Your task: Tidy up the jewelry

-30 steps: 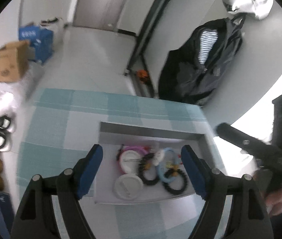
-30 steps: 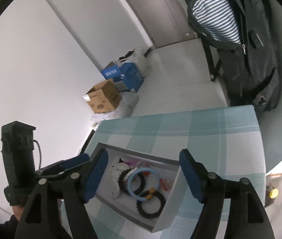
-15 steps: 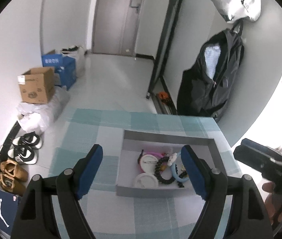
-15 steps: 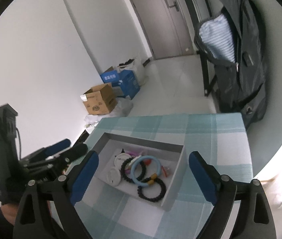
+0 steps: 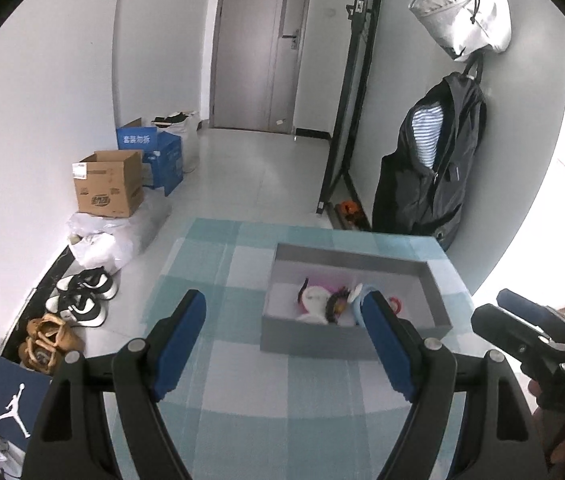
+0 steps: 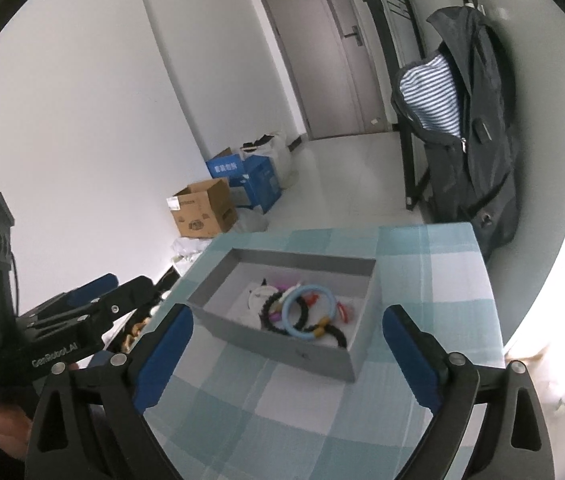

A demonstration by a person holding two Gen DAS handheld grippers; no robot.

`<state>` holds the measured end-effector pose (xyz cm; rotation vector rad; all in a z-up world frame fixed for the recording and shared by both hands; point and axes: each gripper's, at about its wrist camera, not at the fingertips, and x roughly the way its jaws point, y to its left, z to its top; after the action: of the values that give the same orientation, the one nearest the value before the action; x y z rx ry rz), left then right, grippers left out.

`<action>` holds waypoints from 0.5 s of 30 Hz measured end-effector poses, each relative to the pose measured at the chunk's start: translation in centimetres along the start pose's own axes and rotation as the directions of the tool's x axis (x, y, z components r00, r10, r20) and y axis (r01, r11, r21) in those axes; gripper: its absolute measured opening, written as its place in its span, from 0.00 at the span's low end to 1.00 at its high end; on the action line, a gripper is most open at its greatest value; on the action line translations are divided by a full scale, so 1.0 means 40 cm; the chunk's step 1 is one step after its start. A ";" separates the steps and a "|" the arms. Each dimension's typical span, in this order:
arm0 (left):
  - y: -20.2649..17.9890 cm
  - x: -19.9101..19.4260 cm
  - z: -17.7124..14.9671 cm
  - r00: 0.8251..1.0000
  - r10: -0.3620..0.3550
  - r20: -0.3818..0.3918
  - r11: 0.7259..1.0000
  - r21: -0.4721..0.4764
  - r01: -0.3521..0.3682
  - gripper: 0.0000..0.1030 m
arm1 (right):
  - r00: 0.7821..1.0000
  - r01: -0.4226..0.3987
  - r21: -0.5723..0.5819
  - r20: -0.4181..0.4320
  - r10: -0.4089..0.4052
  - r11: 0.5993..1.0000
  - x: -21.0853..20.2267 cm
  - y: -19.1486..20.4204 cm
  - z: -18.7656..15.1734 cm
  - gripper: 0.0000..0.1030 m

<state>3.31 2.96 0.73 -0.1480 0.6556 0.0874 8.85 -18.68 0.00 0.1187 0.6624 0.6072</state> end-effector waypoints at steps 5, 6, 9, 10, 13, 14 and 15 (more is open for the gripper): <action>-0.007 -0.007 -0.020 1.000 0.011 -0.014 1.000 0.017 -0.011 0.75 | 1.000 0.019 -0.005 0.005 -0.019 1.000 -0.016 0.003 -0.020 0.94; -0.007 -0.006 -0.023 1.000 0.020 -0.015 1.000 0.021 -0.020 0.75 | 1.000 0.021 -0.002 0.005 -0.021 1.000 -0.018 0.001 -0.023 0.94; -0.005 -0.006 -0.028 1.000 0.022 -0.014 1.000 0.020 -0.022 0.75 | 1.000 0.025 0.008 0.010 -0.025 1.000 -0.024 -0.002 -0.029 0.94; -0.005 -0.007 -0.032 1.000 0.024 -0.013 0.999 0.022 -0.024 0.75 | 1.000 0.025 0.012 0.012 -0.025 1.000 -0.026 -0.004 -0.030 0.94; -0.009 -0.007 -0.035 1.000 0.023 -0.012 0.999 0.026 -0.022 0.75 | 0.999 0.029 0.021 0.022 -0.029 0.999 -0.032 -0.008 -0.031 0.94; -0.010 -0.008 -0.034 1.000 0.019 -0.009 0.999 0.027 -0.019 0.75 | 0.999 0.028 0.024 0.024 -0.029 0.999 -0.034 -0.010 -0.031 0.94; -0.011 -0.009 -0.035 1.000 0.019 -0.007 0.999 0.029 -0.019 0.75 | 0.999 0.028 0.028 0.025 -0.029 0.999 -0.036 -0.011 -0.032 0.95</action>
<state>2.25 2.27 -0.11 -0.1140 0.6656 0.0953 7.37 -19.95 -0.34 0.1419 0.6473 0.5682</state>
